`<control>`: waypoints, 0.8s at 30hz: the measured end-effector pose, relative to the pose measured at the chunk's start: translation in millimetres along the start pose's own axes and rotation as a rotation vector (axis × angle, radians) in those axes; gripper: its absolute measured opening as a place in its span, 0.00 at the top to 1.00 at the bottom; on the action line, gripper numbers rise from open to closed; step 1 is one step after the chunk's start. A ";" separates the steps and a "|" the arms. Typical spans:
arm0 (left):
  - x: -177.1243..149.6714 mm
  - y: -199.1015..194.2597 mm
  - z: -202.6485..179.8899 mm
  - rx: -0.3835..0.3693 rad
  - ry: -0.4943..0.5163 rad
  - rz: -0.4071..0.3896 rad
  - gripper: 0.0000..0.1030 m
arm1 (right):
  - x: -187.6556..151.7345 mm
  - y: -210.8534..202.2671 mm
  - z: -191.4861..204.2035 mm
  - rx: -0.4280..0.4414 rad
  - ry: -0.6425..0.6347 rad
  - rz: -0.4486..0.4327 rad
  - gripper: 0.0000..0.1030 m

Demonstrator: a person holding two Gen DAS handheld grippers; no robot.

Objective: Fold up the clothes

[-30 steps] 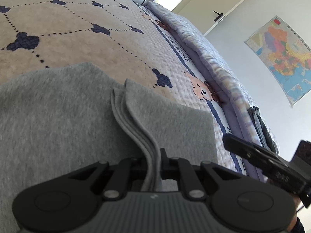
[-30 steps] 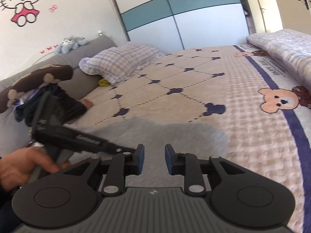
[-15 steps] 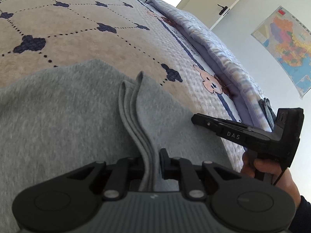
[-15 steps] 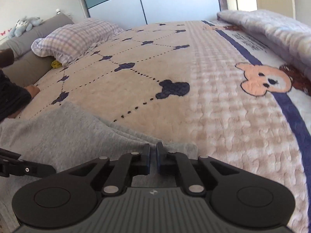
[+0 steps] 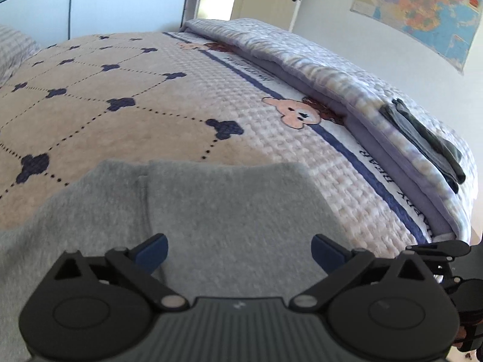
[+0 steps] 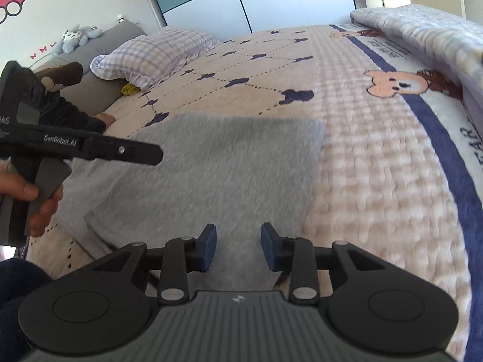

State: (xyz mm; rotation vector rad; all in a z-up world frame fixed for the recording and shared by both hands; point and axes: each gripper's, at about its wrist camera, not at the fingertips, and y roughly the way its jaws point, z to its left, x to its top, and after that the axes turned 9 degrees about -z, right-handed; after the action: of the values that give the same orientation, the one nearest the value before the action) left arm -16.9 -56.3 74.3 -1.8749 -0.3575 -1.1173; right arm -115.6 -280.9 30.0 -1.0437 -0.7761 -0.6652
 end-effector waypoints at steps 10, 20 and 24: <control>-26.1 36.7 -13.2 0.023 0.089 0.130 0.00 | -13.5 -4.7 11.2 -0.036 -0.143 0.040 0.65; -28.1 27.0 -5.2 0.024 0.023 0.091 0.00 | -15.4 -6.2 5.6 -0.021 -0.123 0.037 0.64; -20.5 20.5 6.2 0.047 -0.047 0.055 0.00 | -16.0 -5.9 2.9 -0.017 -0.099 0.030 0.64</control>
State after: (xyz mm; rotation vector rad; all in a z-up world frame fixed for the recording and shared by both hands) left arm -12.0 -58.8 45.2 -1.8613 -0.3543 -1.0212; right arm -130.0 -278.5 20.7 -1.1080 -0.8401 -0.5987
